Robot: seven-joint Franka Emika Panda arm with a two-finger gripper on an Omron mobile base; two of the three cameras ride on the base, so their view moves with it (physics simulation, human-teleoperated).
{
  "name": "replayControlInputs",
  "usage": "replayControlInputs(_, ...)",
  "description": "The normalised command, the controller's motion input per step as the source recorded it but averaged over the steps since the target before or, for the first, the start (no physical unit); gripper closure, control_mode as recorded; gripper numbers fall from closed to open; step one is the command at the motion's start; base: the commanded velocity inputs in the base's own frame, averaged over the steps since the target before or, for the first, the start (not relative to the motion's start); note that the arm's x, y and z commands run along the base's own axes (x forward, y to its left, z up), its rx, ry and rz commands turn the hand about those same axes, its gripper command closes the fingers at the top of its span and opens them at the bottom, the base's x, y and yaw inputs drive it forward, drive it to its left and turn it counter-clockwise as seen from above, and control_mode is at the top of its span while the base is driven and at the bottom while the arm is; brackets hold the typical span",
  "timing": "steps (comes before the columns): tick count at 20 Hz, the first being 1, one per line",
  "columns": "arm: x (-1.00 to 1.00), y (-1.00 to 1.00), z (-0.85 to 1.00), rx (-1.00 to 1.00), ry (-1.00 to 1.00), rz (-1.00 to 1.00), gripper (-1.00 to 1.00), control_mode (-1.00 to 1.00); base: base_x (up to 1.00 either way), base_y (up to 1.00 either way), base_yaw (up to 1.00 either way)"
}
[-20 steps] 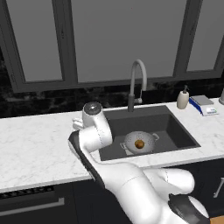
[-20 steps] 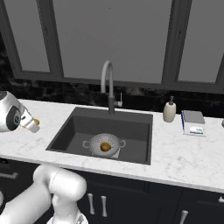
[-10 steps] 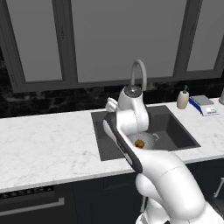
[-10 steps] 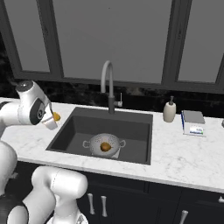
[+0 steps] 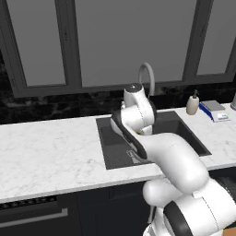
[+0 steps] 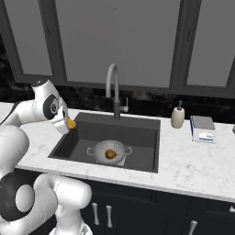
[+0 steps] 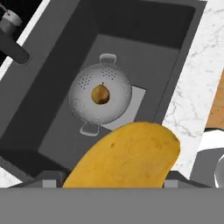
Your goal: Put the colander in the sink, put the pear, mango in the colander, and turn on the sink faucet and pour water over the colander.
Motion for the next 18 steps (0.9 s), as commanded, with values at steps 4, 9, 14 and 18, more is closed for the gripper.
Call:
replayControlInputs(4, 0.28, -0.13, -0.18, -0.22, 0.2, -0.18, 1.0, -1.0, 0.0, 0.0, 0.0)
replayControlInputs(9, 0.0, -0.29, -0.31, -0.15, 0.13, -0.05, 1.0, -1.0, 0.0, 0.0, 0.0)
replayControlInputs(14, 0.0, -0.5, -0.5, -0.15, 0.1, 0.0, 1.0, -1.0, 0.0, 0.0, 0.0)
replayControlInputs(18, 0.0, -0.51, -0.43, -0.12, 0.09, 0.0, 1.0, -1.0, 0.0, 0.0, 0.0)
